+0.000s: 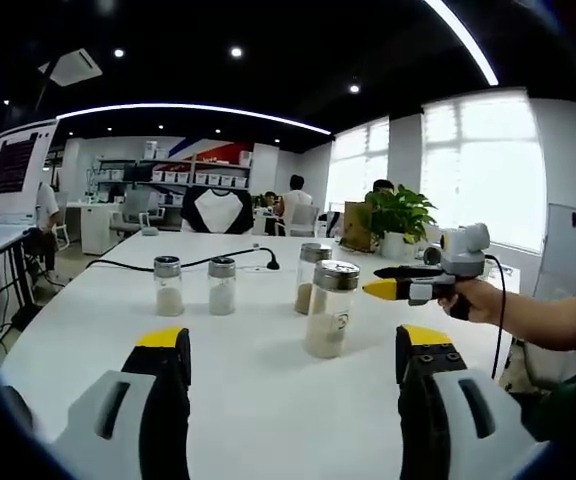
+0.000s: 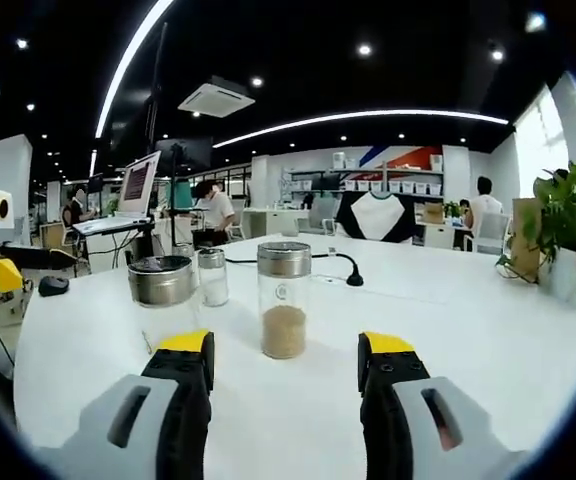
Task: Rotate the seasoning bottle until the label or dispensing opening points toward the visible target arrow and the bottle remains upright within the marked orientation range
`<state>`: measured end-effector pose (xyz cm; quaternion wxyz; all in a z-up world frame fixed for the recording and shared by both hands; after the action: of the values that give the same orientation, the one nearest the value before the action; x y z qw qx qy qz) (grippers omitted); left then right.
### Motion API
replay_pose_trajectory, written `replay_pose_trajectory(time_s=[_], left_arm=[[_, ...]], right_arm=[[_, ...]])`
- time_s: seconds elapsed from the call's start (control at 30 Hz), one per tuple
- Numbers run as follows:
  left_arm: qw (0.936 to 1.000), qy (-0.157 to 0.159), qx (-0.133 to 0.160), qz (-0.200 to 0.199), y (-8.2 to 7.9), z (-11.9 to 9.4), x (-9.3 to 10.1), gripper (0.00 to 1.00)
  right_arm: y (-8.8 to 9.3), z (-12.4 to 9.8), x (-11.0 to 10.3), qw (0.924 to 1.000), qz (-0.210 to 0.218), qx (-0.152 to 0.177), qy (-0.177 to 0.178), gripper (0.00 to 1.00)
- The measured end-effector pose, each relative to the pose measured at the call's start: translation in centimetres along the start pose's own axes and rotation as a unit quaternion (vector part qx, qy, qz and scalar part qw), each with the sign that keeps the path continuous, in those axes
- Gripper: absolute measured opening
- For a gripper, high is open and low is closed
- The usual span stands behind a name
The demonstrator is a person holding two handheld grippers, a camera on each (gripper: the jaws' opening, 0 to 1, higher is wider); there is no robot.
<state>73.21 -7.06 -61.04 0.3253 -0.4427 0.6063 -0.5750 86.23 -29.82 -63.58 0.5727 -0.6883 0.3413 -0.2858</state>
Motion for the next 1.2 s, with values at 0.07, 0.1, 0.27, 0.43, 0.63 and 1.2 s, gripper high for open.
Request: replay_pose_trajectory(time_s=[0.07, 0.1, 0.27, 0.43, 0.63, 1.2], left_arm=[[1.0, 0.001, 0.001, 0.001, -0.1, 0.0, 0.1, 0.89], [1.0, 0.002, 0.002, 0.001, -0.1, 0.0, 0.1, 0.89], [0.9999, 0.001, 0.0, 0.011, -0.2, -0.1, 0.2, 0.89], [0.9999, 0.0, -0.001, 0.012, -0.2, -0.1, 0.2, 0.89], [0.9999, -0.004, 0.004, 0.009, -0.5, -0.2, -0.1, 0.89], [0.9999, -0.006, 0.003, 0.01, -0.7, -0.1, -0.2, 0.89]], right_arm=[[0.0, 0.7, 0.2, 1.0, 0.0, -0.002, 0.0, 0.58], [0.0, 1.1, 0.4, 1.0, -0.004, -0.004, 0.001, 0.58], [0.0, 2.5, 0.8, 0.9999, -0.001, -0.01, -0.003, 0.58], [0.0, 4.1, 0.7, 0.9998, -0.003, -0.017, -0.011, 0.58], [-0.2, 6.0, 0.9, 0.9995, -0.013, -0.025, -0.014, 0.57], [-0.4, 10.4, 1.7, 0.9993, -0.009, -0.031, -0.016, 0.56]])
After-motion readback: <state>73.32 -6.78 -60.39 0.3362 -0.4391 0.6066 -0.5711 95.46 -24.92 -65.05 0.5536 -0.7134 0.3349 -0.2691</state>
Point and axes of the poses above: the point that each gripper's makers call its tool centre point, and the gripper's own axes: z roughly forward along the fingers, x roughly to its right, y roughly out of its underside, the point moved 3 cm from there along -z, roughly backward along the fingers, and after that the axes turned 3 degrees about -y, right-handed, at the moved point
